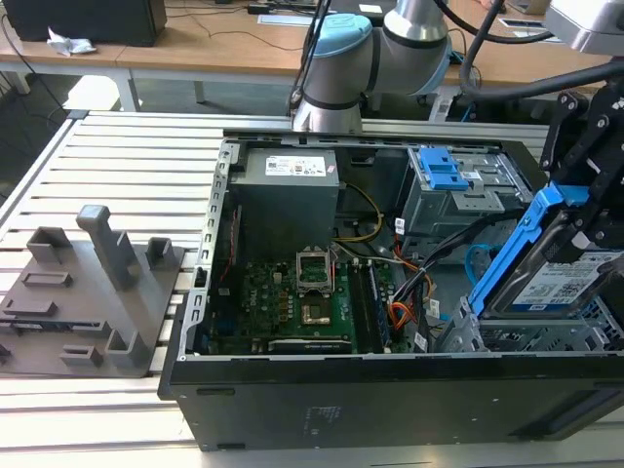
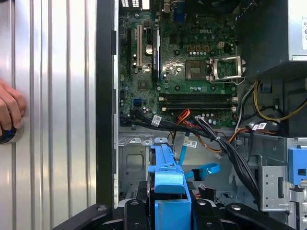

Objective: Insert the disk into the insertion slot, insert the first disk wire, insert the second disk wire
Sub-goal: 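Insert the disk into the insertion slot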

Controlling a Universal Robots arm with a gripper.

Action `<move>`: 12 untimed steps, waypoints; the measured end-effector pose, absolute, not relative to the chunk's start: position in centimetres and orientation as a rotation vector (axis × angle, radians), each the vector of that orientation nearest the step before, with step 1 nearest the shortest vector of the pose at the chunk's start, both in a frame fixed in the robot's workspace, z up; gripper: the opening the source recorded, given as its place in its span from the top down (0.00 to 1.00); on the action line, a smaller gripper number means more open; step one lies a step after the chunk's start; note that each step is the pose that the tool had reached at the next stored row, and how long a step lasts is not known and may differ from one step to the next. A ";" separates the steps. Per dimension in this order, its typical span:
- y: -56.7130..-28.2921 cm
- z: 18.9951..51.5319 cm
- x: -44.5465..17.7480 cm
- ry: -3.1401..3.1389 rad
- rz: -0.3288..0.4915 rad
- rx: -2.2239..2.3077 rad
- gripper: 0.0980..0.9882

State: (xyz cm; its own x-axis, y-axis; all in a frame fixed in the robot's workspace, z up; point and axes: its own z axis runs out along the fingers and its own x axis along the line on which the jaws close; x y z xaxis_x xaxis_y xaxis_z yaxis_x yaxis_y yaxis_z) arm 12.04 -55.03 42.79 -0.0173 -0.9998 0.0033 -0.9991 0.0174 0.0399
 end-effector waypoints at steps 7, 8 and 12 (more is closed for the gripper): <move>-55.0 41.4 12.0 -2.219 -0.041 2.180 0.70; -55.0 41.2 12.0 -2.219 -0.041 2.180 0.70; -55.0 40.9 12.0 -2.219 -0.041 2.180 0.70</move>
